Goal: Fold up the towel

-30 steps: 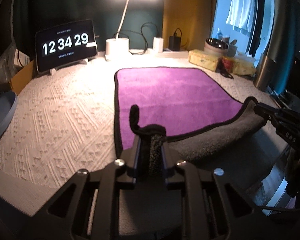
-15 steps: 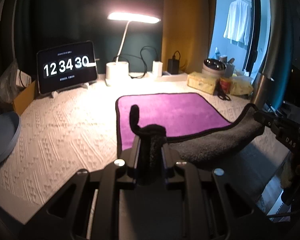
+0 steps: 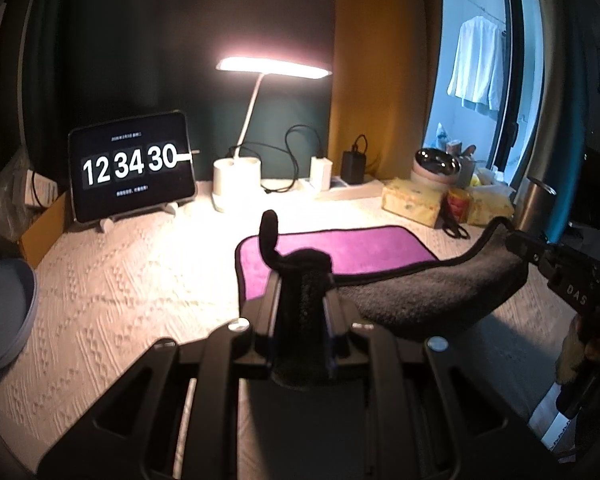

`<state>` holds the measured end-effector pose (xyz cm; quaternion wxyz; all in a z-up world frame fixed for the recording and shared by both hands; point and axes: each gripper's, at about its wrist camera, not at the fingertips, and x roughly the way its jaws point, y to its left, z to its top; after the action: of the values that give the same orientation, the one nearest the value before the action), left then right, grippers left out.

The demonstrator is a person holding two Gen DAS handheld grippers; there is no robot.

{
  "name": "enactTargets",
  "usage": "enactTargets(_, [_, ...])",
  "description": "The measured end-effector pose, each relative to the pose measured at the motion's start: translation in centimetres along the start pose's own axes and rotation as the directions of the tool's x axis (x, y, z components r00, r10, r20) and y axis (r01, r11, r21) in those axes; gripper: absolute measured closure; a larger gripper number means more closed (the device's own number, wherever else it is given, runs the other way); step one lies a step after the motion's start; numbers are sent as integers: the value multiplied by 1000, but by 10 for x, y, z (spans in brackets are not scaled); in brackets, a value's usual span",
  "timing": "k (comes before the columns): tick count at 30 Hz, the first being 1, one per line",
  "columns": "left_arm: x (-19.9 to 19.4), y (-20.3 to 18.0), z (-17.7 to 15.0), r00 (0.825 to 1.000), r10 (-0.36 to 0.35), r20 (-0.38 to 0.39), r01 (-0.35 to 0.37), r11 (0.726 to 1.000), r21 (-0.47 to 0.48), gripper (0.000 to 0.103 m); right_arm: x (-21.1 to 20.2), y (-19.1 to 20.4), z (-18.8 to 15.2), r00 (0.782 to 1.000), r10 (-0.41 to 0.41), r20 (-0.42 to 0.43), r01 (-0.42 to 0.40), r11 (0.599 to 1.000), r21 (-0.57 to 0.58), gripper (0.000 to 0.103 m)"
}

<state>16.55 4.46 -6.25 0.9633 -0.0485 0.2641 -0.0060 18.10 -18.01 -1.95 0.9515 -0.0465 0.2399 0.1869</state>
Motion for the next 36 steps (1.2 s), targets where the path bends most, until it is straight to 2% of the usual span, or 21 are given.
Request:
enactTargets(21, [53, 7, 40, 999, 11, 44, -13, 1000, 28, 85, 54, -16, 35, 998, -19, 55, 22, 998, -51, 92])
enactTargets(36, [110, 25, 56, 998, 39, 40, -40, 999, 20, 85, 118, -24, 48, 999, -26, 23, 28, 998, -58, 92])
